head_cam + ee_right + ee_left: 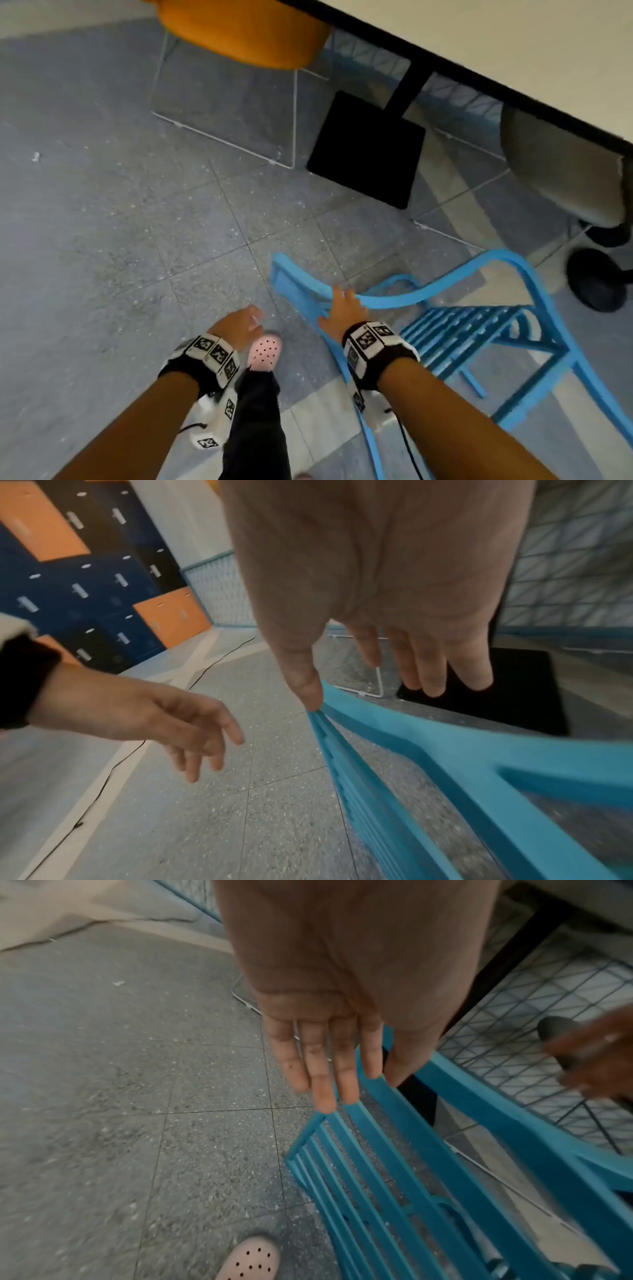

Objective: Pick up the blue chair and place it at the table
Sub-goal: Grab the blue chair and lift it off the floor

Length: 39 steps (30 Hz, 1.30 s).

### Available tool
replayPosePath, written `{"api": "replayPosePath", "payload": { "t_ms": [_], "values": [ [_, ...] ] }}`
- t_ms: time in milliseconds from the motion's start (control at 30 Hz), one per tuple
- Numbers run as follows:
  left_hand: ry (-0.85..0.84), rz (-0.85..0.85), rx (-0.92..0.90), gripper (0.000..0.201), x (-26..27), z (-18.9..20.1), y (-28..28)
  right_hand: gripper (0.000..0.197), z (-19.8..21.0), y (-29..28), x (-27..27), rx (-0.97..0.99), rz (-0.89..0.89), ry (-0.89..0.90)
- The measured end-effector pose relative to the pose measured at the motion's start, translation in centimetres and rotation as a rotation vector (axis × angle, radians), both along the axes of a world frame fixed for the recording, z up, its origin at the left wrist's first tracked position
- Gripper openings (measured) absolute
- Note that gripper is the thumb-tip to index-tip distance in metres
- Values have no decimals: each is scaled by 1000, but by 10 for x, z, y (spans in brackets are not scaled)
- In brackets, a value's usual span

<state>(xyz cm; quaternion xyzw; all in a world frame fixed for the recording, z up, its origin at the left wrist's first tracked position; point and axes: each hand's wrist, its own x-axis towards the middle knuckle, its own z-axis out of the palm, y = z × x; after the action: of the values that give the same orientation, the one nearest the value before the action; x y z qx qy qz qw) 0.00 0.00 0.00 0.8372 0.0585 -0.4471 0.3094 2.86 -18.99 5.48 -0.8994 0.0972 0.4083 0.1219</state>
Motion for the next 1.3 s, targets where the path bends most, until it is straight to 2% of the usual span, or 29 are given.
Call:
{"api": "replayPosePath", "payload": {
  "t_ms": [100,167,300,367,466,566,700,866,966,1033,1066,1200,1300],
  "values": [
    [1,36,-15,41,43,-39,5,60,-38,34,49,-12,70,22],
    [-3,39,-16,48,65,-62,7,54,-59,53,74,15,44,109],
    [-49,56,-58,60,87,-103,10,35,-96,75,103,125,-170,213],
    [-78,19,-103,63,92,-117,6,17,-105,81,109,161,-281,260],
    [-113,0,-135,61,93,-124,-2,24,-109,83,110,109,-300,240],
    [-162,44,-152,58,86,-120,-10,21,-96,78,106,94,-278,179],
    [-266,42,-204,67,70,-97,-26,22,-31,46,94,62,-243,82],
    [-407,90,-324,92,38,-30,-68,39,100,-16,42,183,-234,-118],
    [-562,153,-390,81,6,22,-88,46,179,-53,-19,321,-249,-198],
    [-700,117,-415,70,-24,61,-103,41,224,-80,-70,392,-260,-281],
    [-716,119,-413,65,-25,73,-100,39,232,-84,-78,431,-261,-287],
    [-766,-150,-310,37,-94,153,-126,42,279,-126,-197,522,-288,-423],
    [-834,-377,-258,46,-161,194,-149,33,295,-152,-298,531,-320,-476]
  ]
}}
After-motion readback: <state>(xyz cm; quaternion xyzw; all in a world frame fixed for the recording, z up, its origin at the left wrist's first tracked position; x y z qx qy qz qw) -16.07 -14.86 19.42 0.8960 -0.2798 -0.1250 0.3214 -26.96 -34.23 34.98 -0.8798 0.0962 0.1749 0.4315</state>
